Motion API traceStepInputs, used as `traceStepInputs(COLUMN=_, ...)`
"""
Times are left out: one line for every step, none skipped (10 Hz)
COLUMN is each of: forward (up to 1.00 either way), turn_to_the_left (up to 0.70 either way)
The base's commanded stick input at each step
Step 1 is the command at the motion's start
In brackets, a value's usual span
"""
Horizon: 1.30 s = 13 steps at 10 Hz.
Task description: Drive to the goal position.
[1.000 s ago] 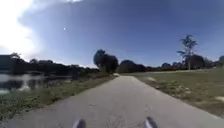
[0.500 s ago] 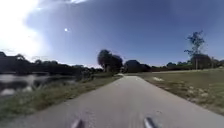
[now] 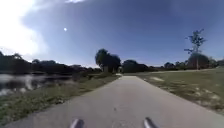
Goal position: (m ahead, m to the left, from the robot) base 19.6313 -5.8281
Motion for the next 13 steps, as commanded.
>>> traceStepInputs(forward=0.7, turn_to_the_left=0.0)
traceStepInputs(forward=0.7, turn_to_the_left=0.0)
traceStepInputs(forward=0.7, turn_to_the_left=0.0)
traceStepInputs(forward=0.7, turn_to_the_left=0.0)
traceStepInputs(forward=0.7, turn_to_the_left=0.0)
traceStepInputs(forward=0.7, turn_to_the_left=0.0)
traceStepInputs(forward=0.7, turn_to_the_left=0.0)
traceStepInputs(forward=0.7, turn_to_the_left=0.0)
traceStepInputs(forward=0.7, turn_to_the_left=0.0)
traceStepInputs(forward=0.7, turn_to_the_left=0.0)
traceStepInputs(forward=0.7, turn_to_the_left=0.0)
traceStepInputs(forward=0.7, turn_to_the_left=0.0)
traceStepInputs(forward=0.7, turn_to_the_left=0.0)
